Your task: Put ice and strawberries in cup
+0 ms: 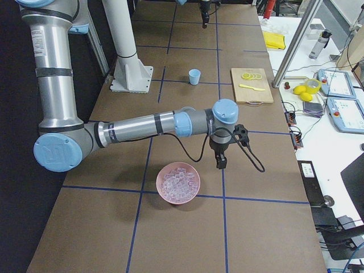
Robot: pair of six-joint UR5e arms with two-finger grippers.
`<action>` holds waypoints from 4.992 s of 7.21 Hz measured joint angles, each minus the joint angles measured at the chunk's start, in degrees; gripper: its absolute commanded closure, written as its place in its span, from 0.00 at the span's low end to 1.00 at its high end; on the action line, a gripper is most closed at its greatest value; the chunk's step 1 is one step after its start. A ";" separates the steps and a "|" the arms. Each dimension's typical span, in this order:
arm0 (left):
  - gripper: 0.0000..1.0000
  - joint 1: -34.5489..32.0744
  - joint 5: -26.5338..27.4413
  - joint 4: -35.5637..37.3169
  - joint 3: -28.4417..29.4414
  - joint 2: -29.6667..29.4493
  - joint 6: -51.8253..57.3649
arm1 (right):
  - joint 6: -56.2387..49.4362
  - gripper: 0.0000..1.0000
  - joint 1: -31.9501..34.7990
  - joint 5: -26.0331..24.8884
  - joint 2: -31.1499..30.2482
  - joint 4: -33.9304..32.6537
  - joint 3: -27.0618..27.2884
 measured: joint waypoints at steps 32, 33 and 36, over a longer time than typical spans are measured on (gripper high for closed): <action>0.00 12.88 0.25 -6.12 19.37 -24.14 -7.44 | 0.27 0.00 10.40 2.57 -4.72 4.50 -7.28; 0.00 10.54 0.24 -2.11 16.28 -21.90 -2.41 | 0.25 0.00 10.40 2.25 -4.70 4.57 -7.29; 0.00 0.76 -0.33 2.83 10.50 -12.81 15.41 | -0.06 0.00 10.40 2.13 -5.04 4.81 -7.28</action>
